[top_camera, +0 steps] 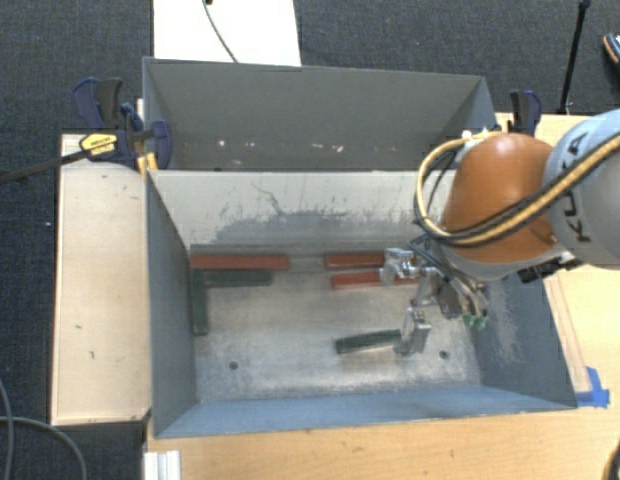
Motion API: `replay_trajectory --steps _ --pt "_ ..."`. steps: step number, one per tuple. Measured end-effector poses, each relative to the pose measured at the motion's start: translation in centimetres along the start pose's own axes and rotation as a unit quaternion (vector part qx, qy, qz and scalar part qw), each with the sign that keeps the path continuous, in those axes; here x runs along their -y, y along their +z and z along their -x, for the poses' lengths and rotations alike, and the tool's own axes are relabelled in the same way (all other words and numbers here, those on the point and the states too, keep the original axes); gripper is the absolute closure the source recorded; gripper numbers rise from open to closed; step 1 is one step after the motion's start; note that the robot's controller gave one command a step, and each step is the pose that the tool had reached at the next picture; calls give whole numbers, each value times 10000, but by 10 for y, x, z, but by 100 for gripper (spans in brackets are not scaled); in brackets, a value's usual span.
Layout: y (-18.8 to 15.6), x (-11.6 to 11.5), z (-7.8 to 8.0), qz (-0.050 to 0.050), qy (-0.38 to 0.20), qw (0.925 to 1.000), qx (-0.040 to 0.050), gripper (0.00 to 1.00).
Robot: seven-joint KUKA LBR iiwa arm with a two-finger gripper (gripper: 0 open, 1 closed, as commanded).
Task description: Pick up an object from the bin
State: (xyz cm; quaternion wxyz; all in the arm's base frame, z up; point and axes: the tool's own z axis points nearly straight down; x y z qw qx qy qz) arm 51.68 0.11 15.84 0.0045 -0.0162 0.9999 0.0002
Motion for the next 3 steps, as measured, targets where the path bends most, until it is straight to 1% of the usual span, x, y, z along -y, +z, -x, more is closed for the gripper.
replay_trajectory --steps 1,2,3 --pt "92 -19 4 7 -603 9982 -66 0" --pt "88 -18 5 6 -591 9982 -36 100" --pt "-58 -58 21 6 -680 9977 13 100"
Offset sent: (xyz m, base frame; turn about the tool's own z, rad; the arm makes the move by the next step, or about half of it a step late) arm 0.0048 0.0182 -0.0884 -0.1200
